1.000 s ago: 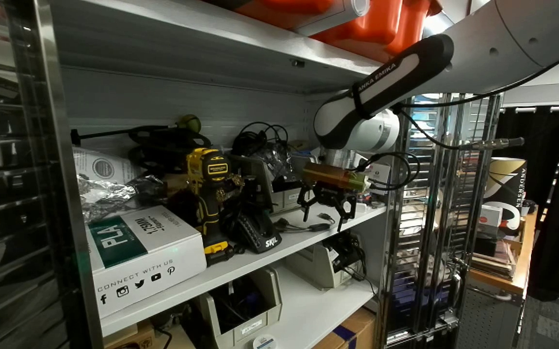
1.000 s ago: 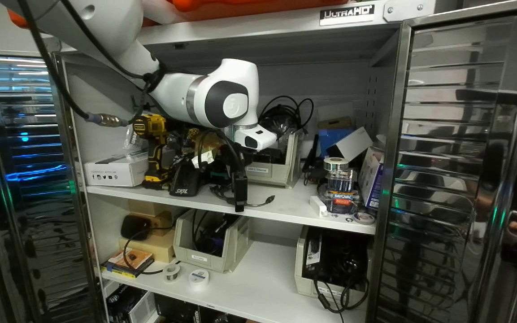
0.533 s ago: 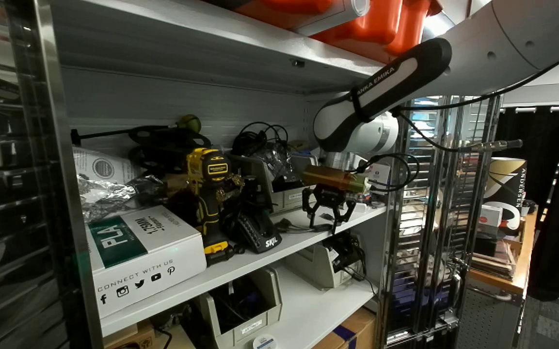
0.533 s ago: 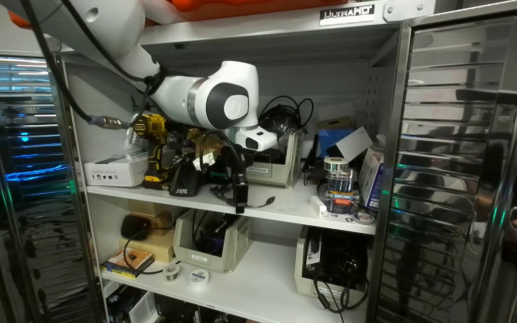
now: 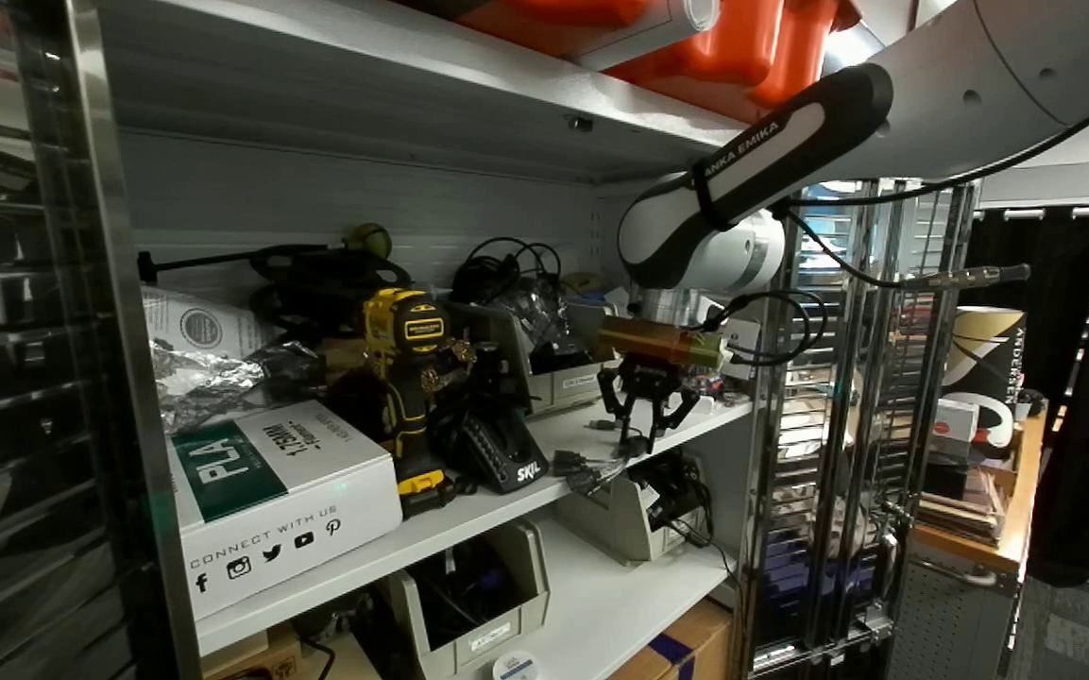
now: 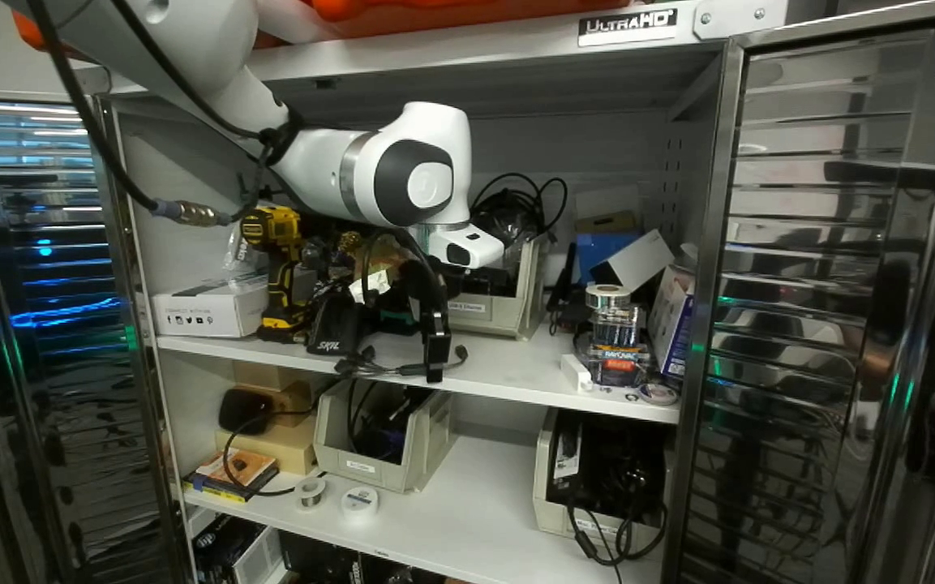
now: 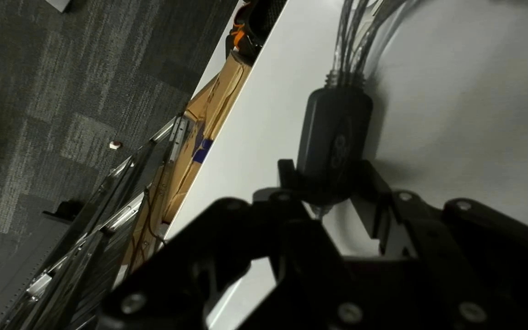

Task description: Pick up the black cable and put it in the tool box

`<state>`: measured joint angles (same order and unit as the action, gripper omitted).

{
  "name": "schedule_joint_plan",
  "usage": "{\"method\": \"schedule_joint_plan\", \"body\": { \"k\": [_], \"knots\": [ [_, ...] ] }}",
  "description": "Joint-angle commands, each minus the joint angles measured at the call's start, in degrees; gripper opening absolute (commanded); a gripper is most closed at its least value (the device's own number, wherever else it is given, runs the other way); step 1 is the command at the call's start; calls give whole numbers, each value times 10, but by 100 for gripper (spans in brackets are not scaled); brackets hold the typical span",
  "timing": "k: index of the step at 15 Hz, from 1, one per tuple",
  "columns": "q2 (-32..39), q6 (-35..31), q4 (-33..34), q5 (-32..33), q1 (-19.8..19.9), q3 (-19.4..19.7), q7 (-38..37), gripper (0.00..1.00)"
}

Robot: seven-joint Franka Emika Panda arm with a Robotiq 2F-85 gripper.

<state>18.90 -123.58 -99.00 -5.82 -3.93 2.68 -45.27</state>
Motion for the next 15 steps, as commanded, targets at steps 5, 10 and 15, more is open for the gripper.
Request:
{"method": "schedule_joint_plan", "body": {
  "k": [5,10,15],
  "knots": [
    [-98,-107,-104,32,7,10,29,18],
    [-175,-219,-203,59,21,11,62,17],
    [-197,-410,-266,51,34,5,48,17]
  ]
}}
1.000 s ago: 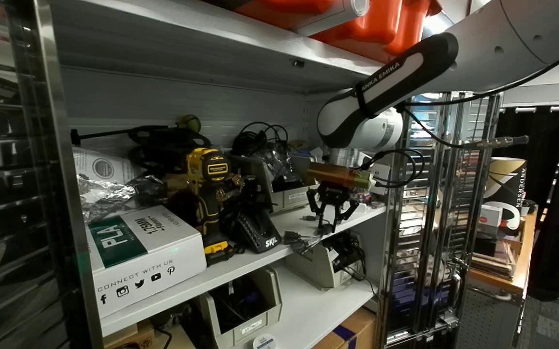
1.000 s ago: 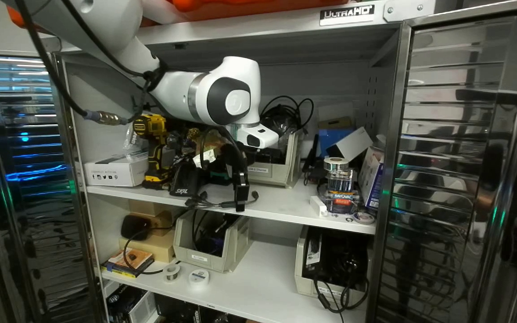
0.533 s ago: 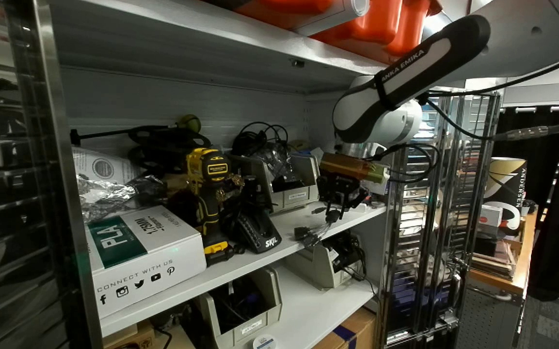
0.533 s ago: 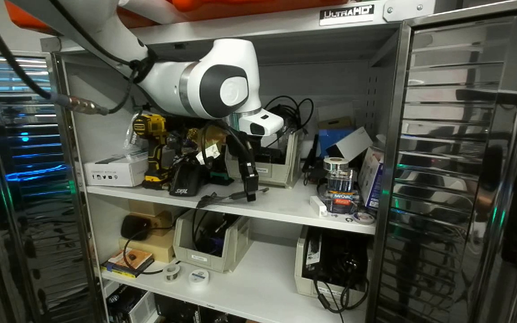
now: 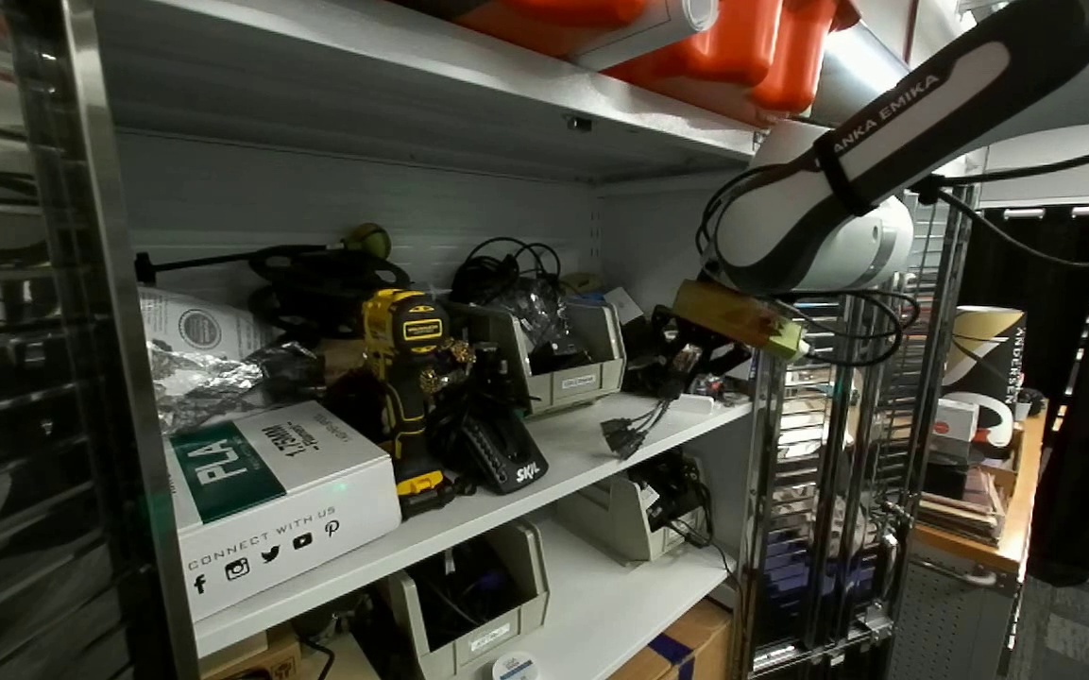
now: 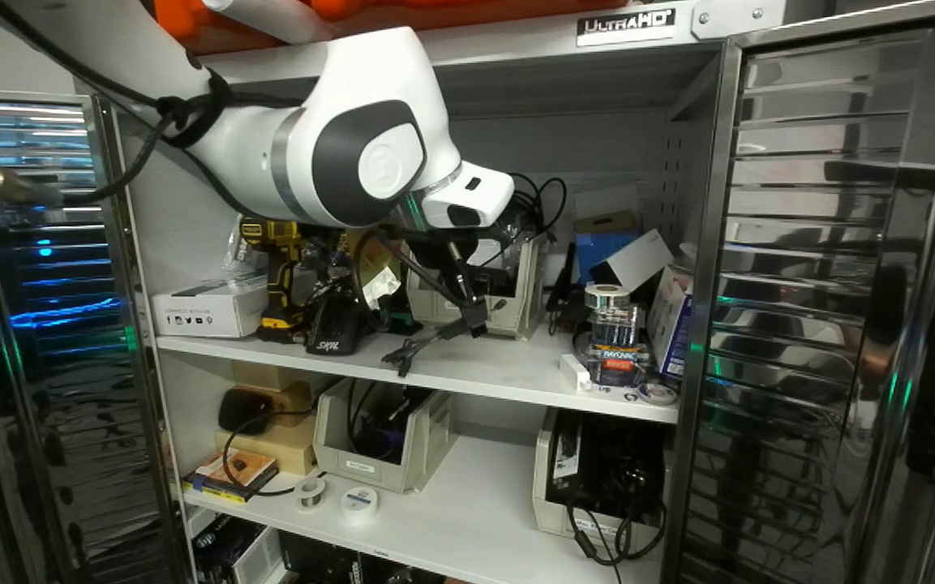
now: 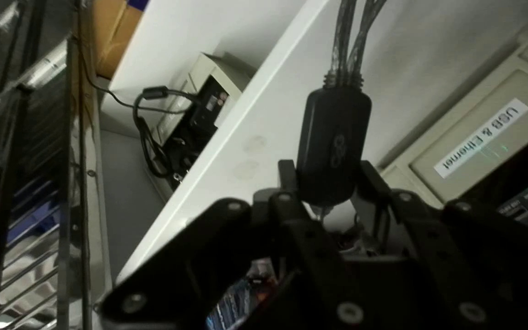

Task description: Pick up the black cable and put it in the tool box

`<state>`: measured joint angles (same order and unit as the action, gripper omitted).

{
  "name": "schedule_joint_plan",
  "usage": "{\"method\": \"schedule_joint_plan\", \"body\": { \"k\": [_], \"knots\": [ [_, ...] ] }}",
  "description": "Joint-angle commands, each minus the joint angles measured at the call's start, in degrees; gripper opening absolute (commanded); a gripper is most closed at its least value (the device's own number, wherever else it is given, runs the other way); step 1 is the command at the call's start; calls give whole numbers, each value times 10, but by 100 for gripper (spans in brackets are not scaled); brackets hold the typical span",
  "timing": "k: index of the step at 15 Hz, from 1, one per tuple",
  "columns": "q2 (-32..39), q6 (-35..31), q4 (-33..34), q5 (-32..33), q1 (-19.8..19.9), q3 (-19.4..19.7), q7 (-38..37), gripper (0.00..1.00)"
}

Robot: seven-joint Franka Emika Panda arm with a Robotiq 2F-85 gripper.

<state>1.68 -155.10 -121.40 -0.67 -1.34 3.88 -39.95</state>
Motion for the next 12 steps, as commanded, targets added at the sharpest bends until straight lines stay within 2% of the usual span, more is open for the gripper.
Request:
{"method": "schedule_joint_plan", "body": {
  "k": [1,4,7,12],
  "knots": [
    [-20,-127,-44,-8,0,-1,-12,17],
    [-4,-205,-37,-24,-1,-3,-32,16],
    [10,-234,-11,-51,-4,-9,-53,15],
    [54,-289,41,-51,-8,-3,-118,14]
  ]
}}
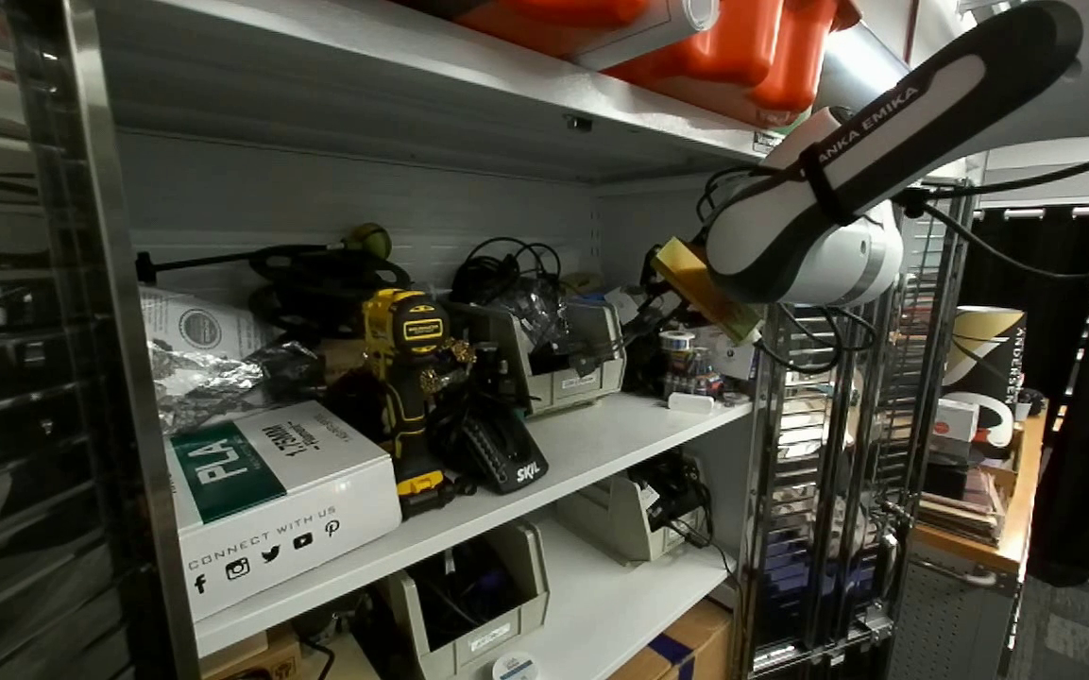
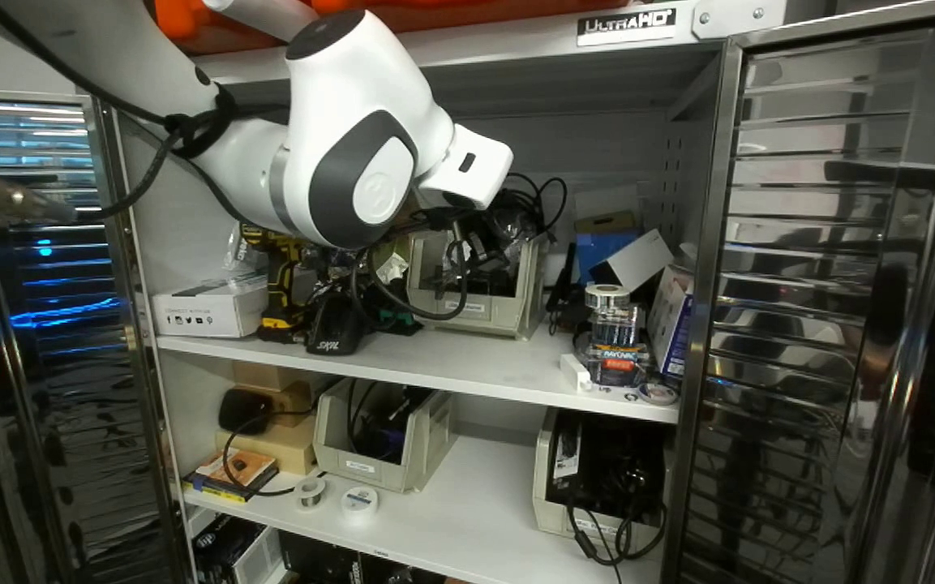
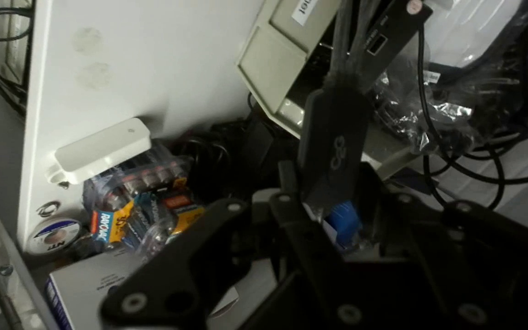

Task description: Pick up the black cable and put it in the tool box

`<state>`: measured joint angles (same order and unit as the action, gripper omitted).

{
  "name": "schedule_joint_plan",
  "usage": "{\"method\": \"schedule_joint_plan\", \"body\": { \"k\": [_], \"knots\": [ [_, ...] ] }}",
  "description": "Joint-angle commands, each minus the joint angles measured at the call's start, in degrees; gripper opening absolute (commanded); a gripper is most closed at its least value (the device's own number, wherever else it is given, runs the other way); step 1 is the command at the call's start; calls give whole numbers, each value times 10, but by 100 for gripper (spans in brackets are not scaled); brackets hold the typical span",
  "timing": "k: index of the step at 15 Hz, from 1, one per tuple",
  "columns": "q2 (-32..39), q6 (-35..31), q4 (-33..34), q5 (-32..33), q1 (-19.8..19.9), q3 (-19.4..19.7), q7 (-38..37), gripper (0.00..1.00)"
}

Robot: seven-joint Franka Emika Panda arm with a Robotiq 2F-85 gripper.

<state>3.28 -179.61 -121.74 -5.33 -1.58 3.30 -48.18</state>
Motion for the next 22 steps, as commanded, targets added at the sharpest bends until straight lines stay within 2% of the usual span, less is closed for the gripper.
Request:
{"method": "schedule_joint_plan", "body": {
  "k": [1,5,8,14,18,19,20,21,22],
  "knots": [
    [48,-55,55,-7,-7,1,-43,13],
    [95,-94,102,-18,-14,-10,-67,12],
    [131,-109,142,-17,-33,2,-84,11],
    [191,-123,208,-14,-82,58,-89,11],
    [223,-112,243,-1,-98,70,-77,9],
    [228,-109,249,2,-99,68,-76,16],
    [234,-114,255,0,-97,63,-80,59],
    [236,-111,258,3,-92,56,-78,60],
    [236,-109,261,5,-86,49,-77,66]
  ]
}}
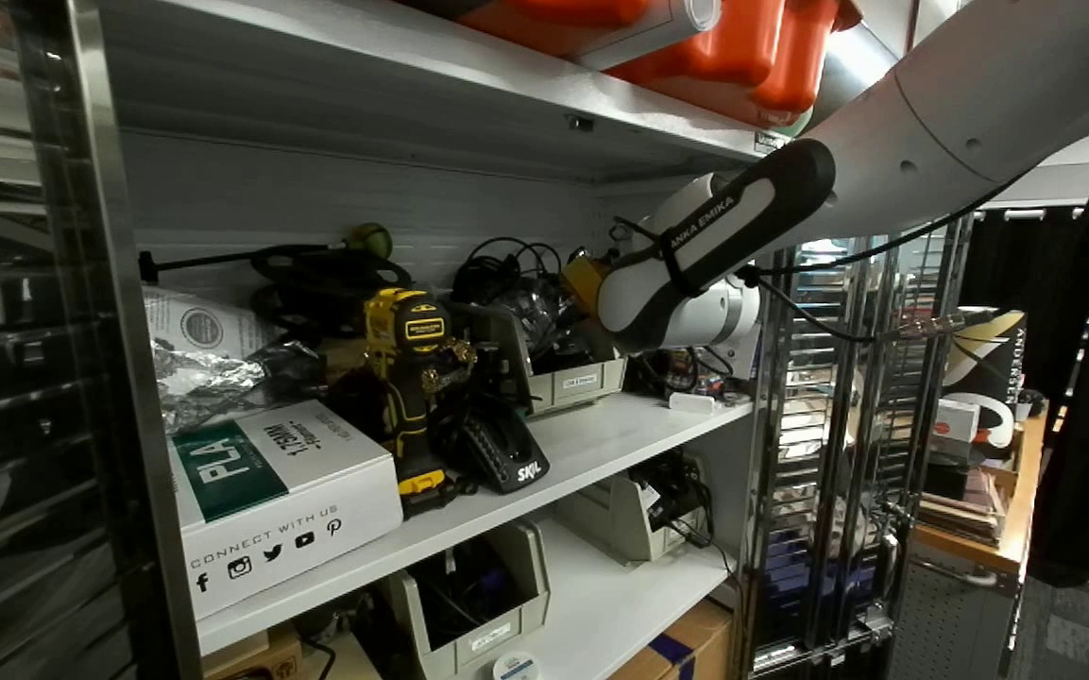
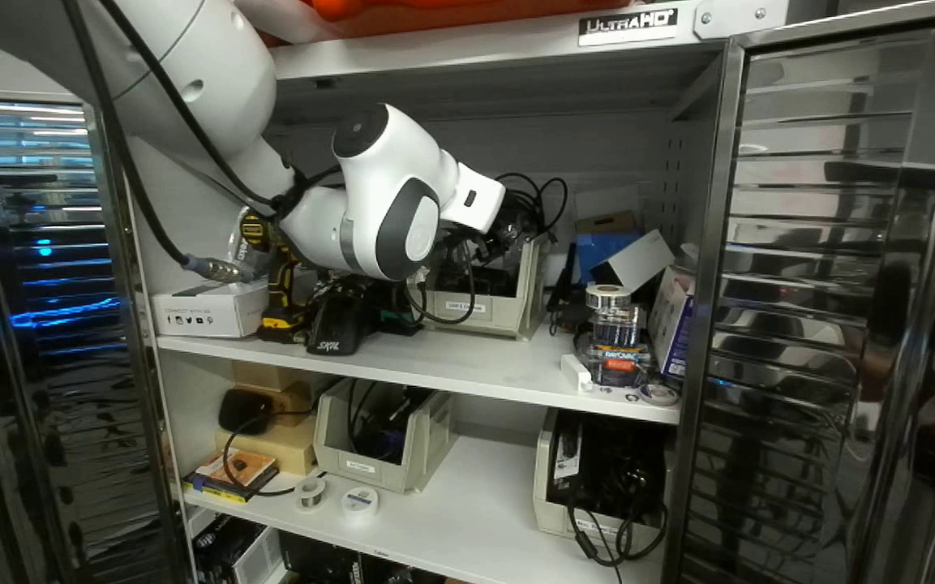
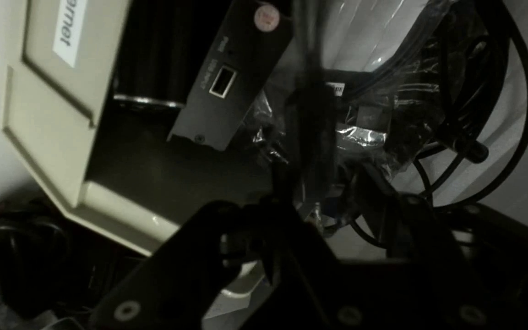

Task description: Pick up the black cable and put it in the tool box

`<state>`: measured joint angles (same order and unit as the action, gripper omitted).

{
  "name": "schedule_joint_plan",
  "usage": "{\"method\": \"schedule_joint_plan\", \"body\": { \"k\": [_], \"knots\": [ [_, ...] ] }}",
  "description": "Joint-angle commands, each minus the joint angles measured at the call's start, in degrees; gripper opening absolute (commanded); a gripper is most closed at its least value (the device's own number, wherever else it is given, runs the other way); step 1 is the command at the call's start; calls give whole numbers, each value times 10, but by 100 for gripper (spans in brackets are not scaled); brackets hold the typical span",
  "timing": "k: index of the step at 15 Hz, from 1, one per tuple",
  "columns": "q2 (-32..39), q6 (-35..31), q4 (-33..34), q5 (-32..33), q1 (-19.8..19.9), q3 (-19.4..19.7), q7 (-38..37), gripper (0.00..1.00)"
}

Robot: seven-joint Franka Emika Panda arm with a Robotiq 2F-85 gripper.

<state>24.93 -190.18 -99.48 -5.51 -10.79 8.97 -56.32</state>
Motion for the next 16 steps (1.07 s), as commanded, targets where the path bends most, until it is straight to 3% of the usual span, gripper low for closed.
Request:
{"method": "schedule_joint_plan", "body": {
  "k": [1,4,5,6,7,8,9,10,16],
  "knots": [
    [19,-3,39,9,9,-12,6,74],
    [4,-1,28,15,20,-20,9,97],
    [-3,4,20,20,28,-26,12,100],
    [-8,8,14,25,30,-25,16,100],
    [-17,18,5,-17,48,-53,73,100],
    [-27,28,-7,-17,55,-61,89,100],
    [-33,35,-16,24,74,-77,66,100],
    [-40,44,-24,25,91,-97,81,100],
    [-83,102,-82,14,276,-323,177,100]
  ]
}}
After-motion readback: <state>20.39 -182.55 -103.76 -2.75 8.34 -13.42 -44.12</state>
